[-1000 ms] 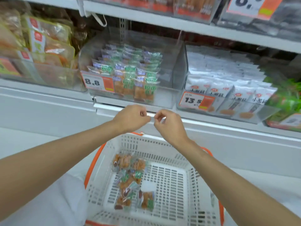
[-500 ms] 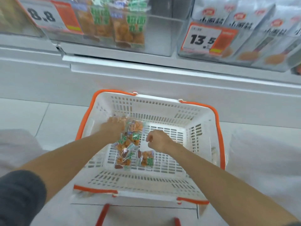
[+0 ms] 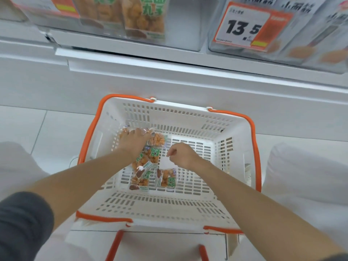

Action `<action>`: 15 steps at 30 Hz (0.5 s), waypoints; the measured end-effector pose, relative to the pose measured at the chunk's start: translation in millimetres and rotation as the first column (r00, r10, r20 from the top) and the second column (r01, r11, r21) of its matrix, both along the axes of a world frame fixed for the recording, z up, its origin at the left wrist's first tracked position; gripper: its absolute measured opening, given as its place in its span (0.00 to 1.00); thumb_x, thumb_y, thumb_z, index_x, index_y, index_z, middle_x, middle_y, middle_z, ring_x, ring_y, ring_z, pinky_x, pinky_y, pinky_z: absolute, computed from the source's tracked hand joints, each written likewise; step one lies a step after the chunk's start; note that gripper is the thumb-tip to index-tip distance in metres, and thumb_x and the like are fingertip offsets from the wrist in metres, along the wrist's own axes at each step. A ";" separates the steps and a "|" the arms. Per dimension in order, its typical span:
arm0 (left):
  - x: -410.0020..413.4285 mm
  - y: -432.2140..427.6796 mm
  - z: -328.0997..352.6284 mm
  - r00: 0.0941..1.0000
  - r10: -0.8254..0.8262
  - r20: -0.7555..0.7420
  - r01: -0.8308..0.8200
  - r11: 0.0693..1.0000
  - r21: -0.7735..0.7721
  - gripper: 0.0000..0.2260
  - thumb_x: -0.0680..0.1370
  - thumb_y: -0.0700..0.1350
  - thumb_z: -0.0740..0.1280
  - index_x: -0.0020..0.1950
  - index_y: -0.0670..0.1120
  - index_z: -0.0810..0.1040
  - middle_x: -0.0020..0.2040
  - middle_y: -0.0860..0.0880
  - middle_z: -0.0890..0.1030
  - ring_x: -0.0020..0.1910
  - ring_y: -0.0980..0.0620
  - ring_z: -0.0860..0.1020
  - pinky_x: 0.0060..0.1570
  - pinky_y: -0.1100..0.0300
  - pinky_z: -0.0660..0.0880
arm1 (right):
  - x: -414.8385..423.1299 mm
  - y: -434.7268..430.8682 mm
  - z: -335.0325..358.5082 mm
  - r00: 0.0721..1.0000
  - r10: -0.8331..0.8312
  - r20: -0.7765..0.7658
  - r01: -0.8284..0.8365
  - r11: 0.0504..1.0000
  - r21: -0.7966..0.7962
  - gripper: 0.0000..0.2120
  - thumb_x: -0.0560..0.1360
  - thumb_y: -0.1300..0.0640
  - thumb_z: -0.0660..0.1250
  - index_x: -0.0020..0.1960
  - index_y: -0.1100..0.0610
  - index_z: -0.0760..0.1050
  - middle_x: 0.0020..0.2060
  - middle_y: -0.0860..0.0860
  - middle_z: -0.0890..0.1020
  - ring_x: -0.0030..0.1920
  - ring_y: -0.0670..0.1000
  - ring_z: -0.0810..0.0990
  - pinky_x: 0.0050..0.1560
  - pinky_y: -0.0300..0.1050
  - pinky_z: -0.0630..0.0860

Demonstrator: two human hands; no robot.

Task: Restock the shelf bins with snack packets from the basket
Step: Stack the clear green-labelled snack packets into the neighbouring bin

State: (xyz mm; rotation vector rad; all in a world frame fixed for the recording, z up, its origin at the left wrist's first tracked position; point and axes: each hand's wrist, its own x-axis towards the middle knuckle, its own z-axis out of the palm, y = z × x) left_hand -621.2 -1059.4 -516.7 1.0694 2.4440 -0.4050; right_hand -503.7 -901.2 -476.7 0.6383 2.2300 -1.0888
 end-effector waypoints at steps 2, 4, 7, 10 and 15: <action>-0.2 10.8 25.4 0.976 0.063 0.207 -0.093 0.986 0.135 0.21 0.75 0.30 0.60 0.62 0.51 0.65 0.51 0.42 0.76 0.43 0.44 0.77 0.41 0.51 0.74 | -4.4 5.8 16.7 0.998 -0.028 -0.052 0.029 1.000 0.012 0.07 0.77 0.65 0.64 0.51 0.59 0.80 0.44 0.49 0.79 0.46 0.51 0.79 0.51 0.48 0.78; -2.6 22.4 56.6 0.898 0.100 0.429 -0.199 0.961 0.193 0.12 0.78 0.33 0.60 0.55 0.49 0.65 0.44 0.42 0.77 0.35 0.47 0.74 0.35 0.52 0.73 | -10.7 13.7 36.4 0.993 -0.049 -0.109 0.055 0.997 0.050 0.08 0.77 0.65 0.64 0.52 0.59 0.79 0.50 0.52 0.80 0.49 0.53 0.80 0.51 0.49 0.79; -5.4 35.3 110.4 0.787 0.121 0.604 -0.333 0.909 0.251 0.18 0.78 0.35 0.64 0.60 0.48 0.60 0.36 0.46 0.73 0.30 0.51 0.70 0.29 0.57 0.68 | -21.2 27.5 78.3 0.980 -0.040 -0.196 0.071 0.985 0.155 0.11 0.76 0.64 0.64 0.58 0.57 0.75 0.54 0.53 0.78 0.50 0.54 0.79 0.49 0.48 0.77; -6.8 34.1 160.4 0.752 0.100 0.652 -0.374 0.879 0.296 0.18 0.77 0.42 0.69 0.61 0.44 0.64 0.42 0.46 0.75 0.35 0.51 0.73 0.35 0.57 0.70 | -21.7 34.9 131.1 0.957 0.139 -0.255 -0.086 0.974 0.208 0.26 0.74 0.62 0.69 0.70 0.56 0.67 0.65 0.53 0.73 0.62 0.53 0.74 0.55 0.40 0.71; -8.5 24.2 219.3 0.664 -0.026 0.748 -0.421 0.813 0.402 0.09 0.79 0.49 0.68 0.42 0.46 0.77 0.37 0.46 0.69 0.34 0.51 0.68 0.36 0.59 0.68 | -9.2 31.1 172.7 0.938 0.211 -0.275 -0.203 0.978 0.056 0.36 0.70 0.47 0.76 0.73 0.53 0.65 0.61 0.49 0.77 0.61 0.49 0.76 0.59 0.44 0.73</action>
